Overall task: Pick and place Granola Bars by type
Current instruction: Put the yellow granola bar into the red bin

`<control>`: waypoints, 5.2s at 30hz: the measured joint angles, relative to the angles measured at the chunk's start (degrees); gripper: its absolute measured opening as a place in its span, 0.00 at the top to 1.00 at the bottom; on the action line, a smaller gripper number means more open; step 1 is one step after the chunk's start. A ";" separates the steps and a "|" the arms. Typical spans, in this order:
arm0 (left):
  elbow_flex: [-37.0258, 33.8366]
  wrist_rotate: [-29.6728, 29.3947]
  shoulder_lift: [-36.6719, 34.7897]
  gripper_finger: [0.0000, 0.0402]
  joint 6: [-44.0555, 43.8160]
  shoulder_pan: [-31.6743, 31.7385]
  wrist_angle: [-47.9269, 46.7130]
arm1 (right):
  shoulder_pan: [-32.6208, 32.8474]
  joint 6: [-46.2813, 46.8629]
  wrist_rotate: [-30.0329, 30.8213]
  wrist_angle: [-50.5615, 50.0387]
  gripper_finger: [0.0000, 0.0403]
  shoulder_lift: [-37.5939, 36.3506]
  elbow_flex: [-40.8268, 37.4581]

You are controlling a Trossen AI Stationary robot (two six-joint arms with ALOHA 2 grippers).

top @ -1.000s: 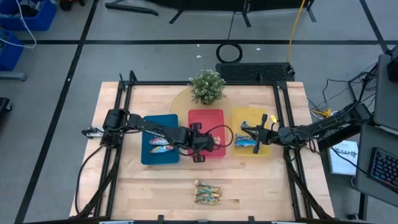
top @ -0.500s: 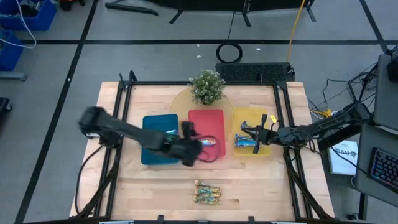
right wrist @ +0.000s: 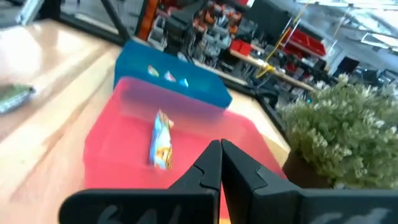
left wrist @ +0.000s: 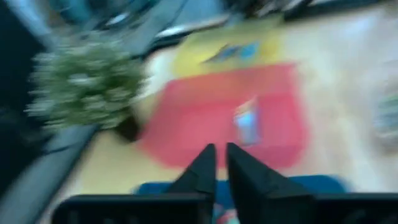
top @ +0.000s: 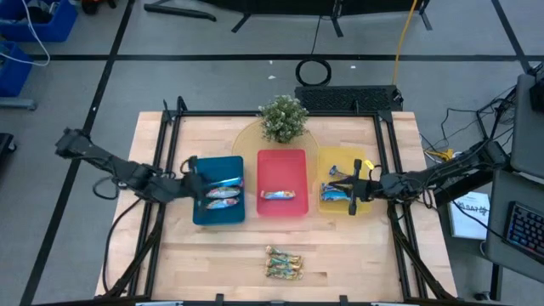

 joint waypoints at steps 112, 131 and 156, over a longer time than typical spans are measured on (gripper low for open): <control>-24.87 7.65 -15.48 0.90 5.32 3.41 31.16 | 16.87 40.67 -8.63 -33.76 0.51 75.53 59.78; -24.90 7.96 -15.48 0.90 2.35 3.41 29.70 | 17.19 33.98 -5.85 -32.39 0.51 66.26 58.83; -24.90 7.98 -15.50 0.90 -0.62 3.34 27.33 | 14.90 35.77 -6.31 -23.54 0.51 67.08 48.00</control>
